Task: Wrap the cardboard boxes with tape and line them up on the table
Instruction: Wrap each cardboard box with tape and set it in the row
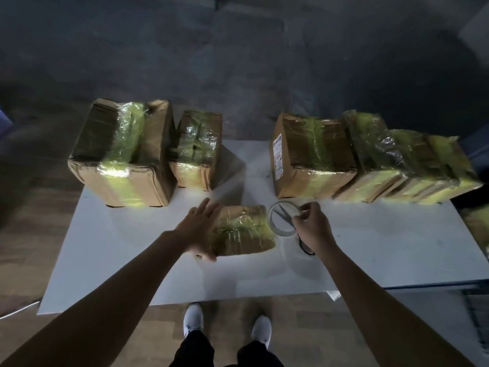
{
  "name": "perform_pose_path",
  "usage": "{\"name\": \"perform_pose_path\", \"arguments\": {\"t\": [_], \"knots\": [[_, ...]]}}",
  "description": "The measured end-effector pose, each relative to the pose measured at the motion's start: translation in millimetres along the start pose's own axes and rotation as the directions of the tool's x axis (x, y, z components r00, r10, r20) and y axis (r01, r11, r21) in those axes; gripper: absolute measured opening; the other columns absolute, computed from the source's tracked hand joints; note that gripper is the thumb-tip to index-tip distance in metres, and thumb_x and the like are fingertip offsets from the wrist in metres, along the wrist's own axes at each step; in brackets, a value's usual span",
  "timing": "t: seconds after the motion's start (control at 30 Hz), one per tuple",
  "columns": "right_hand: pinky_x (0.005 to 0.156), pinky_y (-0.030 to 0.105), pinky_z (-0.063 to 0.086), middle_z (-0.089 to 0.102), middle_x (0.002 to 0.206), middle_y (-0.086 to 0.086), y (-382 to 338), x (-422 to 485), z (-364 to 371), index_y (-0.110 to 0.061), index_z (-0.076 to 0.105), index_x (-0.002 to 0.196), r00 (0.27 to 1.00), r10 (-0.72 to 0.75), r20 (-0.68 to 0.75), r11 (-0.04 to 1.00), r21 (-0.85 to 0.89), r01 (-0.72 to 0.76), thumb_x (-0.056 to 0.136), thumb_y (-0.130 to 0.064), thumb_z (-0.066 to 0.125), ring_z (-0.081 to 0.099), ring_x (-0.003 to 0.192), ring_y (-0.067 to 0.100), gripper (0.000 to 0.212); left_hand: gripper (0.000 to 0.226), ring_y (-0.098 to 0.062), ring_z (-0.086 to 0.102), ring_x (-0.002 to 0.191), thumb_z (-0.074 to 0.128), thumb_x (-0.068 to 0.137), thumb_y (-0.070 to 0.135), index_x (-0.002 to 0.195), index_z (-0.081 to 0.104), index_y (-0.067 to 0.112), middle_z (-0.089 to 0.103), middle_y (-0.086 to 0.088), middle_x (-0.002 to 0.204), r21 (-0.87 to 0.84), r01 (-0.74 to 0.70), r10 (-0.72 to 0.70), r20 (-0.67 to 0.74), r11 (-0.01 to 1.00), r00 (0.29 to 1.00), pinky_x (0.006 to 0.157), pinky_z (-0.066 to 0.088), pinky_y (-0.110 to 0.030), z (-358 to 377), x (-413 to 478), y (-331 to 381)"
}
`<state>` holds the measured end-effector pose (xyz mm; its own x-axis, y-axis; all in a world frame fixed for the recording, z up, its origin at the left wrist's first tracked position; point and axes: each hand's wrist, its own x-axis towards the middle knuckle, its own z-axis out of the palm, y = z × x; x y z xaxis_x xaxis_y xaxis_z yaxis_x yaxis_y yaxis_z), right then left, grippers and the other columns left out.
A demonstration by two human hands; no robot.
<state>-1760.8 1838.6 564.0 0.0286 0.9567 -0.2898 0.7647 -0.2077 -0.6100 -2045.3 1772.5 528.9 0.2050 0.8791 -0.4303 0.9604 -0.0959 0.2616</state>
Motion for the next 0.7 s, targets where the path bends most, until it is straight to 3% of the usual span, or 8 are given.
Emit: {"name": "perform_pose_path", "arguments": {"t": [0.17,0.23,0.27,0.33,0.43,0.47,0.6,0.7], "knots": [[0.064,0.021,0.045,0.061,0.101,0.003,-29.8,-12.3,14.3,-0.014,0.056,0.107,0.949,-0.284,0.14,0.958,0.005,0.286,0.085,-0.026,0.069,0.061,0.091,0.019,0.028,0.13,-0.035,-0.018,0.146,0.08,0.064,0.059,0.155,-0.002,0.015,-0.014,-0.005,0.16,0.074,-0.017,0.016,0.022,0.997,1.0,0.117,-0.002,-0.058,-7.9,-5.5,18.0],[0.065,0.023,0.051,0.058,0.102,0.001,-40.9,-16.7,20.4,-0.016,0.054,0.11,0.913,-0.362,0.187,0.93,0.006,0.368,0.082,-0.03,0.072,0.062,0.089,0.017,0.035,0.091,-0.035,0.018,0.145,0.073,0.08,0.046,0.149,0.027,0.009,0.018,-0.01,0.159,-0.126,0.032,-0.056,-0.189,0.991,0.98,0.115,0.028,-0.051,-11.1,-11.4,27.2],[0.068,0.029,0.055,0.057,0.104,0.001,-45.8,-19.0,23.6,-0.017,0.053,0.111,0.893,-0.403,0.201,0.911,-0.002,0.412,0.081,-0.031,0.072,0.062,0.09,0.017,0.038,0.061,-0.03,0.043,0.131,0.066,0.089,0.036,0.138,0.045,0.007,0.042,-0.013,0.147,-0.284,0.045,-0.136,-0.309,0.958,0.941,0.101,0.046,-0.041,-14.7,-14.9,30.7],[0.071,0.031,0.056,0.054,0.108,0.001,-54.0,-23.0,30.1,-0.015,0.053,0.114,0.84,-0.497,0.219,0.86,-0.004,0.511,0.08,-0.028,0.074,0.06,0.093,0.017,0.042,0.025,-0.021,0.064,0.095,0.05,0.098,0.018,0.115,0.064,0.004,0.066,-0.014,0.114,-0.643,0.082,-0.356,-0.309,0.762,0.882,0.069,0.053,-0.024,-26.1,-20.7,34.2],[0.065,0.008,0.042,0.053,0.111,0.002,-63.6,-24.7,38.4,-0.012,0.053,0.116,0.768,-0.594,0.241,0.781,-0.059,0.622,0.079,-0.026,0.076,0.058,0.091,0.012,0.046,0.026,-0.029,0.069,0.088,0.045,0.098,0.006,0.112,0.067,0.001,0.07,-0.017,0.1,-0.964,0.138,-0.483,0.011,0.228,0.876,0.065,0.056,-0.027,-39.1,-29.3,33.1],[0.062,0.005,0.037,0.053,0.111,0.002,-66.8,-25.0,39.8,-0.013,0.054,0.115,0.751,-0.615,0.241,0.757,-0.085,0.648,0.079,-0.026,0.077,0.056,0.088,0.01,0.046,0.025,-0.031,0.069,0.089,0.047,0.097,0.005,0.112,0.067,0.001,0.07,-0.018,0.099,-0.974,0.15,-0.487,0.05,0.169,0.872,0.067,0.057,-0.029,-42.3,-32.3,31.0],[0.058,0.0,0.026,0.056,0.108,0.004,-78.9,-28.4,42.1,-0.015,0.056,0.112,0.644,-0.719,0.261,0.627,-0.158,0.763,0.073,-0.025,0.083,0.05,0.085,0.002,0.049,0.022,-0.032,0.067,0.088,0.053,0.091,0.004,0.104,0.071,-0.001,0.069,-0.022,0.097,-0.969,0.157,-0.511,0.038,0.192,0.859,0.069,0.055,-0.031,-48.0,-39.4,26.9],[0.072,0.002,0.032,0.059,0.108,0.006,-84.4,-29.1,46.4,-0.015,0.056,0.113,0.597,-0.755,0.271,0.56,-0.209,0.802,0.068,-0.025,0.087,0.054,0.09,0.006,0.056,0.021,-0.028,0.062,0.075,0.052,0.088,0.005,0.094,0.072,-0.002,0.068,-0.024,0.089,-0.958,0.157,-0.54,0.002,0.24,0.841,0.064,0.05,-0.032,-47.1,-39.7,29.0]]}}
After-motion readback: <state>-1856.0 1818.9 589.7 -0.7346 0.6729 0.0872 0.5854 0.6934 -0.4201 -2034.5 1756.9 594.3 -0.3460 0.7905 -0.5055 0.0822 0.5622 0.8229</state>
